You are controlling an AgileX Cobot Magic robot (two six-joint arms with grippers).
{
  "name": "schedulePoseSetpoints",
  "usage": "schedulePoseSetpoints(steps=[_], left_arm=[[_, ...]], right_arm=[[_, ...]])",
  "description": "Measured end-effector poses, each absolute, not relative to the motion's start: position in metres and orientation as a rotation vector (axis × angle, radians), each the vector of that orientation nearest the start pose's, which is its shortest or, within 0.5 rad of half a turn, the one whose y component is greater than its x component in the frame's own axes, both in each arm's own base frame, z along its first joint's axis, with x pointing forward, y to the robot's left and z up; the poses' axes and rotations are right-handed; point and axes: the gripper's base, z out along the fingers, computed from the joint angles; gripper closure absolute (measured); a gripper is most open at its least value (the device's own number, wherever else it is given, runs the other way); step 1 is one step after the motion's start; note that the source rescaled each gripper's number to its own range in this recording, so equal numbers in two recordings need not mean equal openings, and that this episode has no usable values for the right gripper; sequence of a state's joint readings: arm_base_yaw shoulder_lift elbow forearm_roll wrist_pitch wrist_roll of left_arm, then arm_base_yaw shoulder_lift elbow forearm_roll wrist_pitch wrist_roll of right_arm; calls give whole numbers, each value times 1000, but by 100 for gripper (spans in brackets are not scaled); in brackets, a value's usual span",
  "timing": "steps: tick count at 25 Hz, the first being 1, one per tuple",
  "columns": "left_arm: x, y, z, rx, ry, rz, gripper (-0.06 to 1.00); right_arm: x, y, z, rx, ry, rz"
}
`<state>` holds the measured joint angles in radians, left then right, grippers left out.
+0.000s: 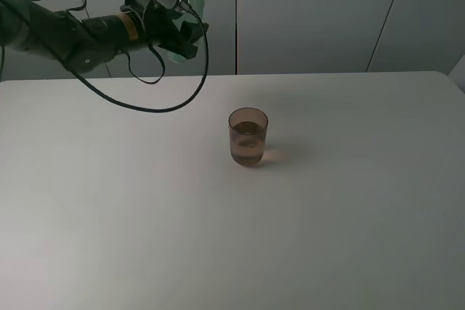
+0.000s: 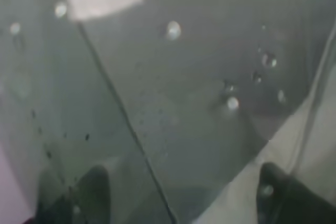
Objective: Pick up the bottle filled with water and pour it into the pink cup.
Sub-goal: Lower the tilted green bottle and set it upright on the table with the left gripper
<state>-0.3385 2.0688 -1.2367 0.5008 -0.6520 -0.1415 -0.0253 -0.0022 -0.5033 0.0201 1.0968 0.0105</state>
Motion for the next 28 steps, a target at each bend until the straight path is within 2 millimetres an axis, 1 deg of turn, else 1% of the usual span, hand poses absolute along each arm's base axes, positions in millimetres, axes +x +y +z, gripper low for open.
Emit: schedulePoseSetpoints(steps=[2, 6, 11, 14, 19, 22, 28], left_arm=[[412, -165, 182, 614, 1634, -319, 94], [393, -144, 162, 436, 1752, -318, 94], [368, -121, 135, 360, 1827, -244, 94], [357, -110, 125, 329, 1841, -227, 94], [355, -89, 124, 303, 1793, -174, 94], [357, -81, 124, 297, 1762, -155, 94], [358, -73, 102, 295, 1802, -141, 94]], right_arm=[[-7, 2, 275, 36, 2074, 15], [-7, 2, 275, 36, 2074, 15], [-7, 2, 275, 36, 2074, 15], [-7, 2, 275, 36, 2074, 15], [-7, 2, 275, 36, 2074, 15], [-7, 2, 275, 36, 2074, 15], [-7, 2, 275, 36, 2074, 15]])
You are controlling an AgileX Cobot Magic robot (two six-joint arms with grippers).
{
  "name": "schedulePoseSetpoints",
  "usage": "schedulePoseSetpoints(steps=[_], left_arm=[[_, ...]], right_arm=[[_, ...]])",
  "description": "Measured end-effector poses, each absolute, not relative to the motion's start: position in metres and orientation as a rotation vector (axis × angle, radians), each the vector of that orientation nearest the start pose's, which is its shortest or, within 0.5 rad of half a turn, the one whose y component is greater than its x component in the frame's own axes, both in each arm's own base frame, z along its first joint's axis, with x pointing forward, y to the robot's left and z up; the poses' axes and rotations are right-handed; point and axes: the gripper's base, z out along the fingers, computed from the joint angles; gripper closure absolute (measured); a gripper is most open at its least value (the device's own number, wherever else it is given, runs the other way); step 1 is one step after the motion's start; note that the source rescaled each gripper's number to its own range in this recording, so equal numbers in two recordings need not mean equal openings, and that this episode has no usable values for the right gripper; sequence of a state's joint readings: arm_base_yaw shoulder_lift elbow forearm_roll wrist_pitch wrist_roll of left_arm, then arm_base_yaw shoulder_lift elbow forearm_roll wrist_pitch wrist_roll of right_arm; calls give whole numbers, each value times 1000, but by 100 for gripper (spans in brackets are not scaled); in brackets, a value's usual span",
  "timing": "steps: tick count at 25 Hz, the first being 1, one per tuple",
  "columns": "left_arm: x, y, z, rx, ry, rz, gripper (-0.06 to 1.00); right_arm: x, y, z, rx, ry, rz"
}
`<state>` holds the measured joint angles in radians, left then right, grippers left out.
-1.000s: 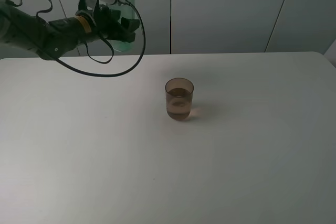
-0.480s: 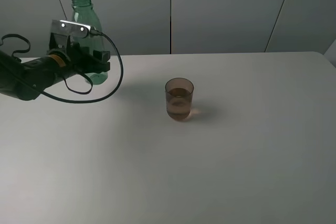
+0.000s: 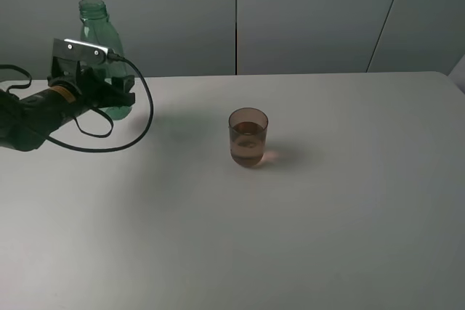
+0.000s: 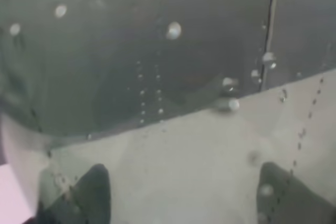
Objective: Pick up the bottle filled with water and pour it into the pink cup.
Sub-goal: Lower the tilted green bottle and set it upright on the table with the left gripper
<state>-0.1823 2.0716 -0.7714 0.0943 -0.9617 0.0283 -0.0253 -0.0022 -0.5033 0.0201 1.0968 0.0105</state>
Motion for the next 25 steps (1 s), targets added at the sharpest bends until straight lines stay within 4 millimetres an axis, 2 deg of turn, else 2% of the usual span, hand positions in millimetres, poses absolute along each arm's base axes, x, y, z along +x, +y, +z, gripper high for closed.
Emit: schedulePoseSetpoints(steps=[5, 13, 25], left_arm=[[357, -73, 86, 307, 1827, -146, 94], [361, -74, 72, 292, 1838, -172, 94], [367, -76, 68, 292, 1823, -197, 94]], right_arm=[[-7, 2, 275, 36, 2074, 15], [-7, 2, 275, 36, 2074, 15], [-7, 2, 275, 36, 2074, 15]])
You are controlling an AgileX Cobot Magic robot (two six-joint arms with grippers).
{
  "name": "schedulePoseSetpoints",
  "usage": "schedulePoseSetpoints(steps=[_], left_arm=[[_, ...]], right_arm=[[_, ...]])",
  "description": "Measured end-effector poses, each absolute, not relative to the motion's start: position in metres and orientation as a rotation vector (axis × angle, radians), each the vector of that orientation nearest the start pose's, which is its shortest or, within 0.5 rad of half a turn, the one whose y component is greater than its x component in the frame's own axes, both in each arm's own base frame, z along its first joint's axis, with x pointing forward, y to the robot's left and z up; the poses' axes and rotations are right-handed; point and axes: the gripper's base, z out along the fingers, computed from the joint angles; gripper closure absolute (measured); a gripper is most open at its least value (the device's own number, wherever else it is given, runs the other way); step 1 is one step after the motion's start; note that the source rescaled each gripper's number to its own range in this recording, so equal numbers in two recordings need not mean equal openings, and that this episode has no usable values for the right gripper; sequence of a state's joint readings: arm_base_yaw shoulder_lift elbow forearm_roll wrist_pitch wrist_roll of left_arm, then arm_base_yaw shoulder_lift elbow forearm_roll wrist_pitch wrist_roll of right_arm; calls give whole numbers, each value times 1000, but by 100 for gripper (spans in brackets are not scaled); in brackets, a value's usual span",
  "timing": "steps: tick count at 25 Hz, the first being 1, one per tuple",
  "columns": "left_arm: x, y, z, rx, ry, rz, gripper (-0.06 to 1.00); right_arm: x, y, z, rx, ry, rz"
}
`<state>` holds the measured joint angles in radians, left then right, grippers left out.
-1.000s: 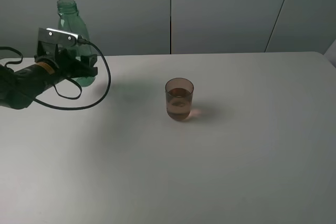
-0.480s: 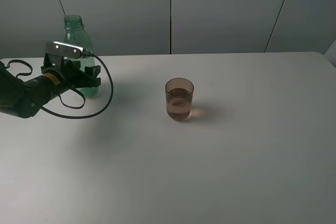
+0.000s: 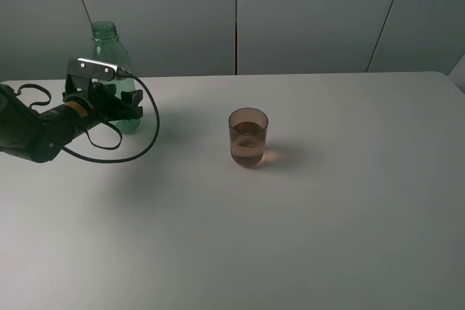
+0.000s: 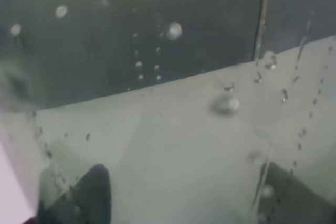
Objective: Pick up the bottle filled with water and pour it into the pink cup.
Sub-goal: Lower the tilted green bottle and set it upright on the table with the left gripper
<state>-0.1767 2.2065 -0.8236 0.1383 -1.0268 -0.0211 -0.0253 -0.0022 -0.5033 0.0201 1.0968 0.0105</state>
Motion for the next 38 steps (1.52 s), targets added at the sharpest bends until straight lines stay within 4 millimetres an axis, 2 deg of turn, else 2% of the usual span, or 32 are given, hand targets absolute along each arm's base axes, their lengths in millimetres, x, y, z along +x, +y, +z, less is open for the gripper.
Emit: schedulePoseSetpoints(steps=[2, 3, 6, 8, 12, 15, 17, 20, 22, 33, 38], left_arm=[[367, -76, 67, 292, 1828, -197, 93], [367, -76, 67, 292, 1830, -197, 88], [367, -76, 66, 292, 1839, -194, 60], [367, -76, 65, 293, 1848, -193, 46], [367, -76, 64, 298, 1862, -193, 32], [366, -76, 62, 303, 1884, -191, 31], [366, -76, 61, 307, 1900, -190, 26], [365, -76, 63, 317, 1918, -187, 4], [363, -75, 67, 321, 1925, -185, -4], [344, -70, 65, 345, 2107, -154, -4], [334, -67, 81, 356, 2178, -130, -4]], right_arm=[[-7, 2, 275, 36, 2074, 15], [-7, 2, 275, 36, 2074, 15], [-7, 2, 275, 36, 2074, 15], [-7, 2, 275, 36, 2074, 15], [-7, 2, 275, 36, 2074, 15], [-7, 2, 275, 36, 2074, 15], [-7, 2, 275, 36, 2074, 15], [-7, 2, 275, 36, 2074, 15], [-7, 2, 275, 36, 2074, 15], [-7, 2, 275, 36, 2074, 15], [-7, 2, 275, 36, 2074, 15]])
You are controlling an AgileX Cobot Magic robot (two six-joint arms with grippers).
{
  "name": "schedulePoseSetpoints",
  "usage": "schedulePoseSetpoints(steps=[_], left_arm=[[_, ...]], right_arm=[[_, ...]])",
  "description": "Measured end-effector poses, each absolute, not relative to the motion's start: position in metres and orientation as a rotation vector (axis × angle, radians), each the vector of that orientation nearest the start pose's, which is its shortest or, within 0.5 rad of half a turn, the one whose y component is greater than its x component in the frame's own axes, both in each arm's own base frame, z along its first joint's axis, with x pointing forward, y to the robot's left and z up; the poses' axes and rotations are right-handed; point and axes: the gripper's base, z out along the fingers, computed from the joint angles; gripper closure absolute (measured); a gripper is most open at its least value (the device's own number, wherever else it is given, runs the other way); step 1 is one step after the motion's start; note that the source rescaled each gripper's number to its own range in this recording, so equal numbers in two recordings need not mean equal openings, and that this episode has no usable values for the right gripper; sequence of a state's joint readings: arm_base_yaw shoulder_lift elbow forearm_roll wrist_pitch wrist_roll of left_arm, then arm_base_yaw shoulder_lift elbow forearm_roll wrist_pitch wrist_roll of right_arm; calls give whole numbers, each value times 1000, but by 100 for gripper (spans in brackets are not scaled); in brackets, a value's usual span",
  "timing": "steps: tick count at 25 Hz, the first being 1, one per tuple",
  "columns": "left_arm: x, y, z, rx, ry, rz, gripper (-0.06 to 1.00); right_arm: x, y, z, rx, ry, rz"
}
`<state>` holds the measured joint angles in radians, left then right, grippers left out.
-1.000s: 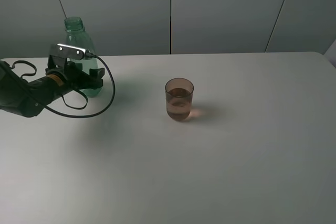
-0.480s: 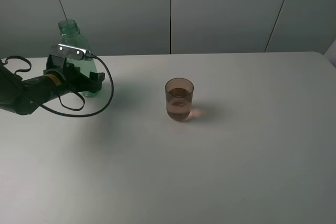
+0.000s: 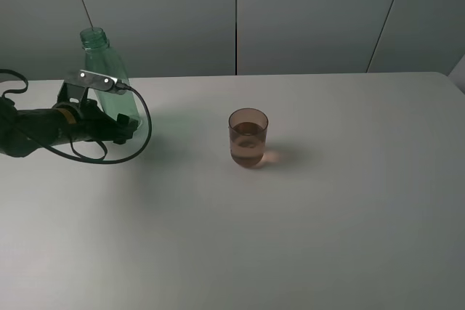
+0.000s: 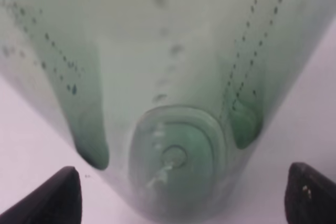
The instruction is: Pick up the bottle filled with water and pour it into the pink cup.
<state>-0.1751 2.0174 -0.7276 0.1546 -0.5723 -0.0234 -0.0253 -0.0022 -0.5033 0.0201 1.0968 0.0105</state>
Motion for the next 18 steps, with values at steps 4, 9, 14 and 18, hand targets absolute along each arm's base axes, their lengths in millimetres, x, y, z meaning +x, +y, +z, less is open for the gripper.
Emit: schedulePoseSetpoints(steps=[4, 9, 14, 18], left_arm=[[326, -63, 101, 368, 2271, -94, -4], [307, -56, 133, 333, 2420, -51, -4], [284, -50, 185, 248, 2439, -41, -4], [260, -45, 222, 190, 2438, -59, -4]], right_arm=[[-7, 2, 275, 36, 2074, 15], [-7, 2, 275, 36, 2074, 15], [-7, 2, 275, 36, 2074, 15], [-7, 2, 275, 36, 2074, 15]])
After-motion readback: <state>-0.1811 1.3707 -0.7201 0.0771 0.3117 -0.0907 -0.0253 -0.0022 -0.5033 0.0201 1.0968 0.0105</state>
